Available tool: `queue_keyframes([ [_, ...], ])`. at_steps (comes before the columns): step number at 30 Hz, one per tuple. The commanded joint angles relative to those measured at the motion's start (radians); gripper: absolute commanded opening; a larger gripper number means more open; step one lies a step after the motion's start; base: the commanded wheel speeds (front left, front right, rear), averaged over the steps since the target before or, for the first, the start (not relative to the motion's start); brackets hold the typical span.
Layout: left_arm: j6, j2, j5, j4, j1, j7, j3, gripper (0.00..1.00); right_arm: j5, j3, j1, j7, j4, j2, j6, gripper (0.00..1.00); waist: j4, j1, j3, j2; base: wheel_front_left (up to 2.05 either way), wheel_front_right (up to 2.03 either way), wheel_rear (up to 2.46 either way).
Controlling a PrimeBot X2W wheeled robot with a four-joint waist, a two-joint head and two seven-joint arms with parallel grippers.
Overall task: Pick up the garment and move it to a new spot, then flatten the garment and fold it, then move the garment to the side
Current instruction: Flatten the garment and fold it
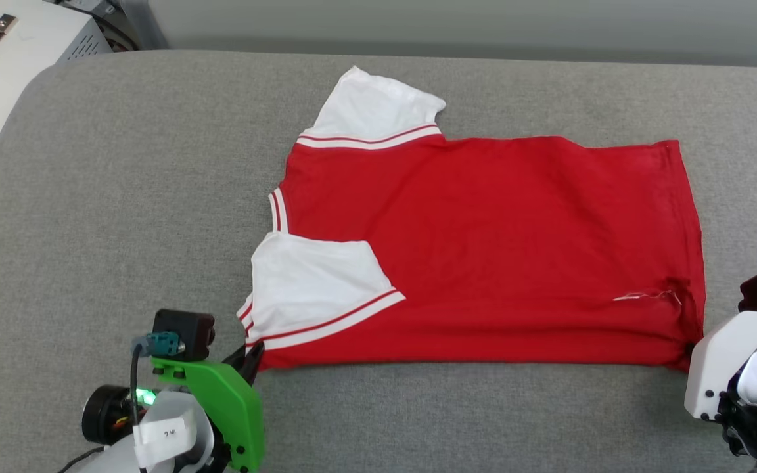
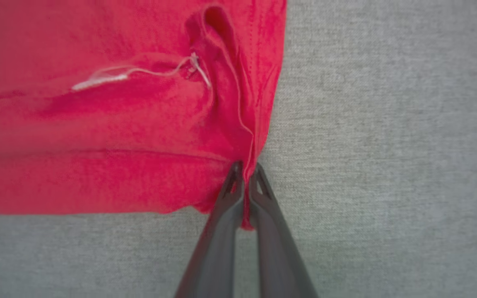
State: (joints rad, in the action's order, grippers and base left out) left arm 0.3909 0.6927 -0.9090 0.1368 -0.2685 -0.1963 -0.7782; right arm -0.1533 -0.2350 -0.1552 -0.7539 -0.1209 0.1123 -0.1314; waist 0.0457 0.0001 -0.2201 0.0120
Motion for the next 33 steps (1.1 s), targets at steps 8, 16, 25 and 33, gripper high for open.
queue_keyframes([
  [8, -0.002, 0.029, -0.042, -0.031, 0.103, -0.015, -0.021, 0.0, -0.062, -0.011, 0.105, -0.055, 0.059, 0.046, 0.001, 0.0, -0.007, -0.0001, 0.12, -0.012, 0.0, 0.0, 0.0],
  [16, -0.001, 0.048, -0.079, -0.027, 0.196, -0.039, -0.054, 0.0, -0.097, -0.008, 0.231, -0.134, 0.139, 0.08, 0.001, 0.0, -0.014, -0.0001, 0.17, -0.012, 0.0, 0.0, 0.0],
  [25, -0.046, -0.002, -0.092, -0.118, 0.207, -0.01, -0.073, 0.33, -0.102, -0.013, 0.283, -0.128, 0.135, 0.056, 0.001, 0.0, -0.017, -0.0001, 0.174, -0.012, 0.0, 0.0, 0.0],
  [33, -0.058, -0.037, -0.065, -0.162, 0.176, 0.105, -0.031, 1.0, -0.112, -0.023, 0.237, -0.002, 0.143, 0.038, 0.001, 1.0, -0.011, -0.0001, 0.183, -0.012, 0.0, 0.0, 0.0],
])
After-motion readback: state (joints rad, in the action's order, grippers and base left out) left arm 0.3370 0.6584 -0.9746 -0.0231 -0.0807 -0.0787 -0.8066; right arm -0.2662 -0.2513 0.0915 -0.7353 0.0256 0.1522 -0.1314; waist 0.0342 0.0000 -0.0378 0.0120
